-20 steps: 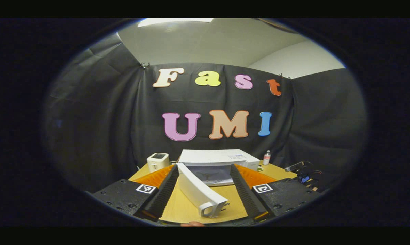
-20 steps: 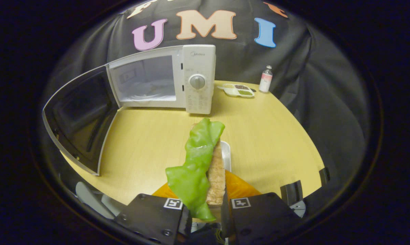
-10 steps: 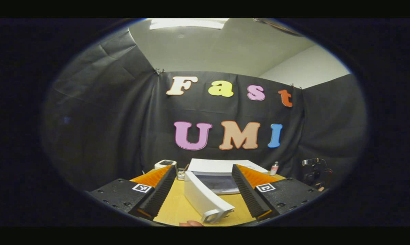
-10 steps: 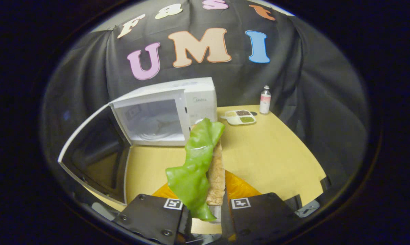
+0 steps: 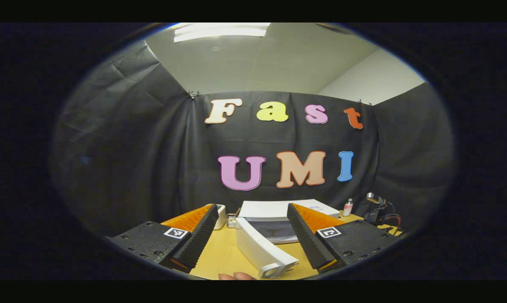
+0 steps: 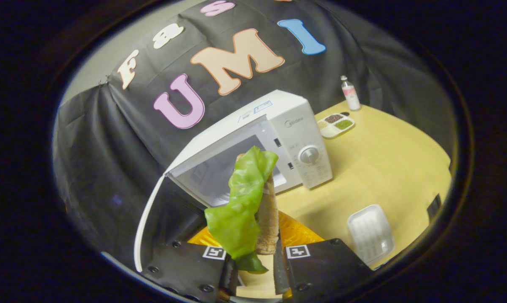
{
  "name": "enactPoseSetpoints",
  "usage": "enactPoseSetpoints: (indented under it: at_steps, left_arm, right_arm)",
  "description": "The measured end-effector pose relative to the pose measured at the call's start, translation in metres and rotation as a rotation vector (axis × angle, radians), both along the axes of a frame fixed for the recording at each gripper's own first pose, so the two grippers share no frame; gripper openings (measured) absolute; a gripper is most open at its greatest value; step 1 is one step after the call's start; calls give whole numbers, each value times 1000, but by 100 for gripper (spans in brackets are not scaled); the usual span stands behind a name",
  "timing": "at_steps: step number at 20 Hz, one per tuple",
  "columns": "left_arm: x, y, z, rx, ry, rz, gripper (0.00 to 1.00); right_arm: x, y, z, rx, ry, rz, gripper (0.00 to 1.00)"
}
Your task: Open the microwave oven with the left hand, put the food in, and close the microwave oven.
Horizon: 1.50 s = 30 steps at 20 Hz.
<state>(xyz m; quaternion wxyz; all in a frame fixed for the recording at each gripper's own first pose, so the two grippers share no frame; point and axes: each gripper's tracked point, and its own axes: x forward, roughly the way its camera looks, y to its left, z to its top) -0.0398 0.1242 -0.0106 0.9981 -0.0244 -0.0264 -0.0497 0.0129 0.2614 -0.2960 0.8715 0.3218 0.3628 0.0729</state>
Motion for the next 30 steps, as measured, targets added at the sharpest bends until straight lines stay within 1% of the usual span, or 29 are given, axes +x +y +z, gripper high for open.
enactPoseSetpoints:
  at_steps: [1, 3, 4, 5, 6, 7, 8, 9, 10, 11, 13, 14, 15, 16, 17, 18, 19, 20, 23, 24, 29, 30]
  left_arm:
    - [3, 1, -1, -13, 7, 9, 93]
    - [11, 8, -9, -12, 35, 27, 93]
    - [16, 9, -10, -7, 40, 37, 95]
    - [21, 13, -10, 7, 52, 49, 95]
    - [25, 15, -12, 16, 61, 53, 93]
    - [30, 16, -13, 15, 69, 56, 94]
    - [35, 16, -16, 13, 85, 54, 95]
    - [39, 17, -20, 16, 104, 51, 93]
    - [42, 19, -22, 28, 114, 54, 93]
    - [47, 22, -22, 46, 121, 58, 95]
    - [54, 25, -22, 78, 128, 65, 95]
    - [57, 24, -23, 83, 129, 67, 98]
    - [61, 25, -23, 83, 136, 69, 95]
    - [64, 25, -26, 84, 145, 70, 95]
    - [68, 24, -30, 91, 160, 69, 96]
    - [71, 26, -33, 101, 168, 71, 98]
    - [75, 27, -32, 107, 165, 73, 94]
    - [78, 27, -32, 110, 168, 76, 96]
    - [83, 26, -39, 105, 192, 78, 96]
    - [85, 25, -42, 103, 199, 77, 94]
    - [91, 16, -49, 105, 227, 65, 94]
    - [92, 14, -49, 109, 228, 61, 96]
  right_arm:
    - [6, 9, 0, 31, 7, -13, 31]
    - [23, 28, -4, 91, 15, -47, 31]
    - [34, 38, -8, 117, 20, -66, 31]
    - [44, 46, -13, 141, 23, -88, 36]
    - [55, 55, -18, 159, 23, -111, 36]
    - [65, 65, -22, 179, 25, -128, 31]
    - [76, 73, -28, 206, 31, -153, 31]
    - [86, 80, -38, 230, 43, -184, 36]
    - [100, 87, -46, 245, 51, -218, 36]
    - [108, 90, -52, 255, 53, -240, 36]
    - [121, 99, -59, 268, 45, -266, 35]
    - [126, 103, -65, 272, 46, -276, 35]
    - [133, 105, -71, 274, 50, -287, 35]
    - [138, 108, -79, 274, 58, -297, 35]
    - [142, 110, -86, 271, 61, -304, 28]
    - [147, 109, -94, 262, 63, -316, 35]
    - [152, 106, -101, 252, 65, -328, 35]
    - [156, 104, -106, 251, 65, -340, 27]
    - [167, 105, -112, 270, 73, -371, 28]
    - [170, 109, -115, 278, 77, -373, 28]
    - [177, 124, -122, 301, 85, -381, 27]
    - [180, 126, -123, 303, 82, -384, 27]
